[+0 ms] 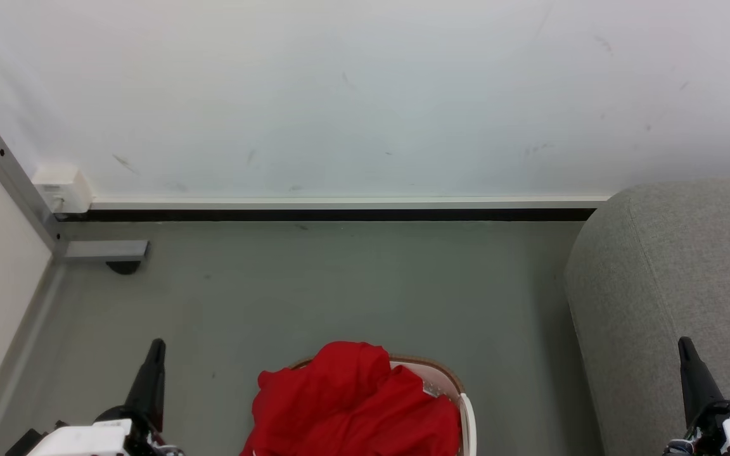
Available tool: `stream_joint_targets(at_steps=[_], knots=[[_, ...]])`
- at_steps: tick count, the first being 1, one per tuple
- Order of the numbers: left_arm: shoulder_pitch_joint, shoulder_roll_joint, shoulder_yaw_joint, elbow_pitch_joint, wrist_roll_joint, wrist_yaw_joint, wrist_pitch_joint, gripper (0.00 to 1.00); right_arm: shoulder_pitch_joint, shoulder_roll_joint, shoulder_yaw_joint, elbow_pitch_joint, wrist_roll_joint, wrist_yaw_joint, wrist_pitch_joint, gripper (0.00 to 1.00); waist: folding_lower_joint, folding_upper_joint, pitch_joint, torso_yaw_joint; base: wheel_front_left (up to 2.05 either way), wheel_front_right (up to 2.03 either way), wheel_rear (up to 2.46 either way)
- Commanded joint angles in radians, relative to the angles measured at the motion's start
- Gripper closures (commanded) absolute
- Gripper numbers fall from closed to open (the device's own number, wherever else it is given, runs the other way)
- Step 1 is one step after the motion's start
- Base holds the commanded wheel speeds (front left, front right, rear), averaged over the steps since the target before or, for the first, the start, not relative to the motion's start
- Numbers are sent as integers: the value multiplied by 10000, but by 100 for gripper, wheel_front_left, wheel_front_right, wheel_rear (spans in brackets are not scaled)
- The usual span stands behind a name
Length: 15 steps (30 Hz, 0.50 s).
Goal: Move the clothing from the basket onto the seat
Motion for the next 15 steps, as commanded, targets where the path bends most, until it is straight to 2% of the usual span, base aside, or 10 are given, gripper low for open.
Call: stream_joint_targets(at_steps=[1, 15], knots=[[-87, 24, 9, -34, -130, -53, 28, 100, -131, -72, -34, -53, -1, -23, 31, 100, 0, 0, 0, 0, 0, 0, 0], [-87, 24, 9, -34, -130, -53, 28, 100, -131, -72, -34, -53, -1, -23, 30, 100, 0, 0, 0, 0, 0, 0, 0]])
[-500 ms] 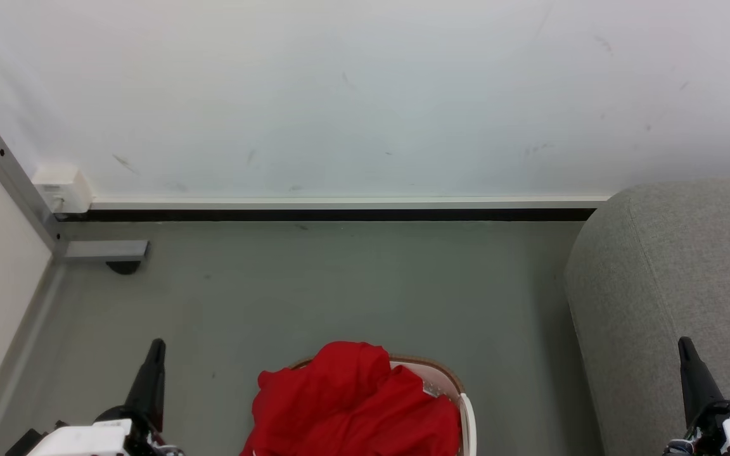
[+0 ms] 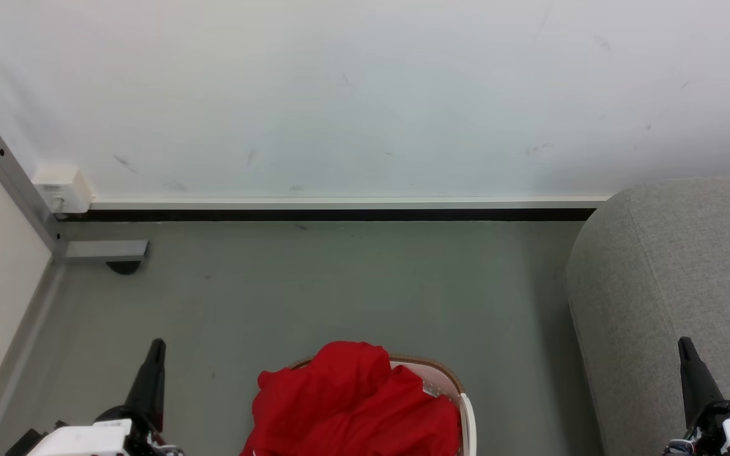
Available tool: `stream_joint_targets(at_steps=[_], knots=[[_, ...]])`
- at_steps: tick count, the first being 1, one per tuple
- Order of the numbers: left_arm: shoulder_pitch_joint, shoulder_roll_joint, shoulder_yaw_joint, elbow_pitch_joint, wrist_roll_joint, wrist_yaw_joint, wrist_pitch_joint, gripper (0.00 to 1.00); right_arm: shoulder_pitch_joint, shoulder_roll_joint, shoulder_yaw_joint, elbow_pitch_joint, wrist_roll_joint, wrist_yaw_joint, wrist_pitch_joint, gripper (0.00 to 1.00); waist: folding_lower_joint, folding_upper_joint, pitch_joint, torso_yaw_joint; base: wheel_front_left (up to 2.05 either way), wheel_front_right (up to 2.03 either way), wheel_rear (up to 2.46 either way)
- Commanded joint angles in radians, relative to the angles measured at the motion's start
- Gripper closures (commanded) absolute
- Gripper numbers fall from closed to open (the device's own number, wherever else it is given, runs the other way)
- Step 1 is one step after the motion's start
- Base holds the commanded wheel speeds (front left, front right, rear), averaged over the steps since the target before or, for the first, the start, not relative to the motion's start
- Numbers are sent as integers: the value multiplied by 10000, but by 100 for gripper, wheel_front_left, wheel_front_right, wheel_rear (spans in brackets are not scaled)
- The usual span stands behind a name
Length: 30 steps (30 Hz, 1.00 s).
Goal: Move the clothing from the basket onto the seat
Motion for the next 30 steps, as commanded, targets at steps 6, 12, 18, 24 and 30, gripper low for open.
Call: stream_joint_targets(at_steps=[6, 12, 18, 24, 30], knots=[[-87, 24, 9, -34, -130, -53, 28, 100, -131, -72, -36, -53, -1, -23, 30, 100, 0, 0, 0, 0, 0, 0, 0], [-87, 24, 9, -34, -130, -54, 28, 100, -132, -72, -36, -53, -1, -23, 29, 100, 0, 0, 0, 0, 0, 0, 0], [-87, 24, 9, -34, -130, -54, 28, 100, -132, -72, -36, -53, -2, -23, 30, 100, 0, 0, 0, 0, 0, 0, 0], [-87, 24, 9, -34, -130, -54, 28, 100, -132, -72, -36, -53, -2, -23, 30, 100, 0, 0, 0, 0, 0, 0, 0], [-87, 24, 9, -34, -130, -54, 28, 100, -132, -72, -36, -53, -2, -23, 30, 100, 0, 0, 0, 0, 0, 0, 0]])
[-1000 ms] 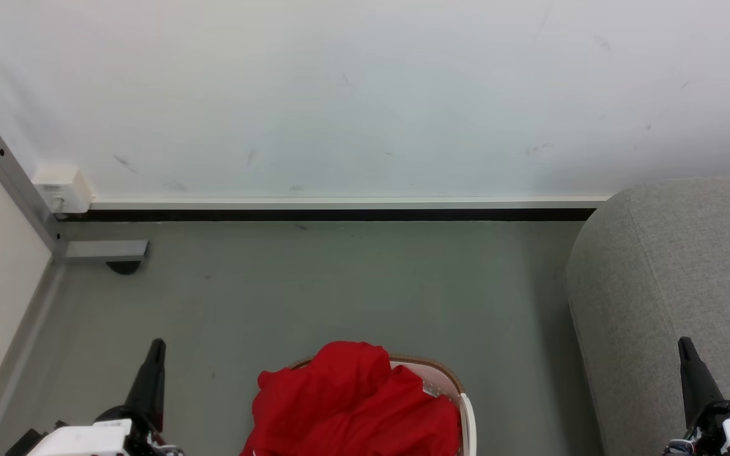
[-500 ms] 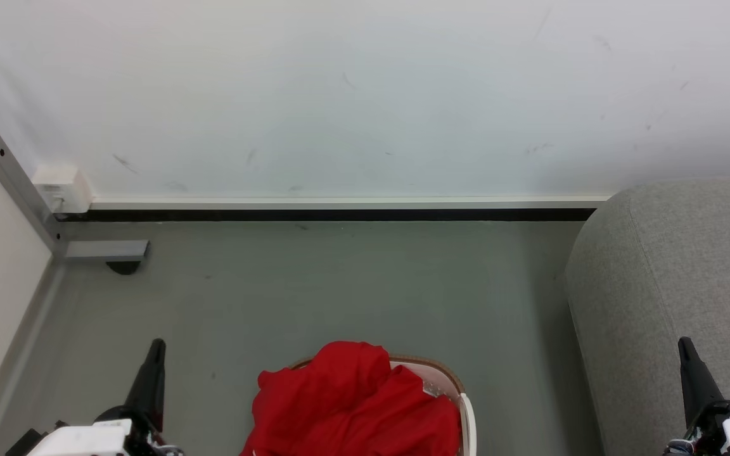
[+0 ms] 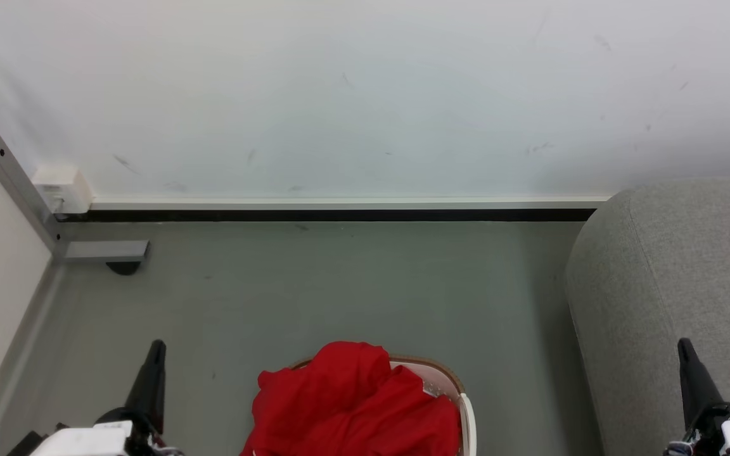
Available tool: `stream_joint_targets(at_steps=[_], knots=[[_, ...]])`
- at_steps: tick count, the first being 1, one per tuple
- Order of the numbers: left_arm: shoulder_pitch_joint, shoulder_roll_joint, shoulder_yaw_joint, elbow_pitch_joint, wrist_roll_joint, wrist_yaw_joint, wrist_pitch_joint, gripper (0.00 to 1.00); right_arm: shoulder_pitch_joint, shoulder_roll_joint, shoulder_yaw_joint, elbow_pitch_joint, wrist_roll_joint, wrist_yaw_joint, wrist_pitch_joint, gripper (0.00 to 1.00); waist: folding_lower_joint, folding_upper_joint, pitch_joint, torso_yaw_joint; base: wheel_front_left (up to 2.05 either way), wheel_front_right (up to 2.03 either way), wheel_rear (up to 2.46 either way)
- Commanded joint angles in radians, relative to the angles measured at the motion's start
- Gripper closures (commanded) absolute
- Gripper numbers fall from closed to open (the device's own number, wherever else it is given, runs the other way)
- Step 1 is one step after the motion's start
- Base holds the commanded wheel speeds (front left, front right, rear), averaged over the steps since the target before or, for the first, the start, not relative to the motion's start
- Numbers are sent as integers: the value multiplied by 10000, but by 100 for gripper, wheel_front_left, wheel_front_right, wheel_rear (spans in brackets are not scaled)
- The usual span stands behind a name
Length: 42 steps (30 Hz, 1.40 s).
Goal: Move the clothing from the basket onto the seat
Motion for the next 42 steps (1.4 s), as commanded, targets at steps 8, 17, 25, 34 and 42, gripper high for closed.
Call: stream_joint_targets(at_steps=[8, 17, 25, 34, 42], knots=[[144, -24, -257, 83, 186, 18, -286, 0, 141, 35, 176, 93, -411, -1, -282, 0, 0, 0, 8, 14, 0, 0, 0], [216, -17, -371, 82, 1289, 38, -722, 0, 248, 23, 360, -274, -2352, -2, -719, 0, 0, 0, 39, 56, 0, 0, 0], [292, -10, -476, -135, 3299, 350, -1075, 0, 348, -36, 718, -696, -4727, -4, -1070, 0, 0, 0, 73, 111, 0, 0, 0], [451, -3, -733, -468, 5394, 834, -1433, 0, 452, -108, 1039, -790, -7108, -5, -1430, 0, 0, 0, 80, 173, 0, 0, 0], [587, 4, -900, -724, 6775, 1139, -1732, 0, 519, -110, 1218, -719, -8663, -6, -1731, 0, 0, 0, 68, 227, 0, 0, 0]])
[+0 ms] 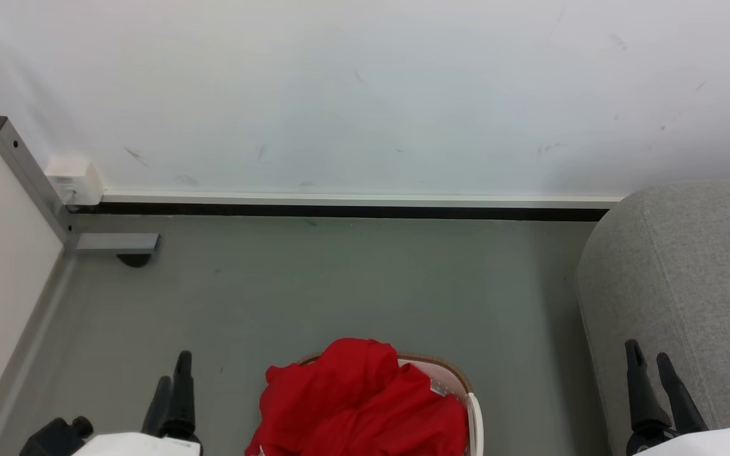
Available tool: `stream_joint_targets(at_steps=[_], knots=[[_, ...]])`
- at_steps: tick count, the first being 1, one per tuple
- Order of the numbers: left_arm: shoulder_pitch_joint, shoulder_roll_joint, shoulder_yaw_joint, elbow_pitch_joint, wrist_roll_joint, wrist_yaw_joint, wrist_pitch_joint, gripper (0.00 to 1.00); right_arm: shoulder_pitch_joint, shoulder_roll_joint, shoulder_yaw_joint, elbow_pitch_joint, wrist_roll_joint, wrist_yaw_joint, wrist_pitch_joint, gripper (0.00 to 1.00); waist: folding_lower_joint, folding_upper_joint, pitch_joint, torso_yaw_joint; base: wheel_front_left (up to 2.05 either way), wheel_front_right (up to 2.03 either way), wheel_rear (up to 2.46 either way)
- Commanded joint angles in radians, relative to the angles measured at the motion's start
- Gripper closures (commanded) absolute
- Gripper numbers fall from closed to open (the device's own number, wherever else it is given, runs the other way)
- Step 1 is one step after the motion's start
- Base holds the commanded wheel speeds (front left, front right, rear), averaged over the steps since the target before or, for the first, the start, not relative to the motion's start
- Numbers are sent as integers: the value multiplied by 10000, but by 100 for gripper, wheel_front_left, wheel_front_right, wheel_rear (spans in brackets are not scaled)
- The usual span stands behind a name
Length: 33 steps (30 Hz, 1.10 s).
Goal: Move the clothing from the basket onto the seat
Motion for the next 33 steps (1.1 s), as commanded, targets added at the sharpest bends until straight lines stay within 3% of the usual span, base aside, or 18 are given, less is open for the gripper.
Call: stream_joint_targets(at_steps=[1, 16, 33], knots=[[-28, 70, -25, -194, 434, 39, -140, 0, -83, -99, 57, -134, -493, -7, -149, 0, 0, 0, 1, 8, 0, 0, 0], [169, 81, -272, -304, 2701, 68, -632, 0, 93, -65, 90, -90, -2761, -9, -635, 0, 0, 0, 26, 76, 0, 0, 0], [355, 94, -537, -421, 4934, -200, -1124, 0, 336, -21, 76, 146, -4346, -12, -1132, 0, 0, 0, 56, 130, 0, 0, 0]])
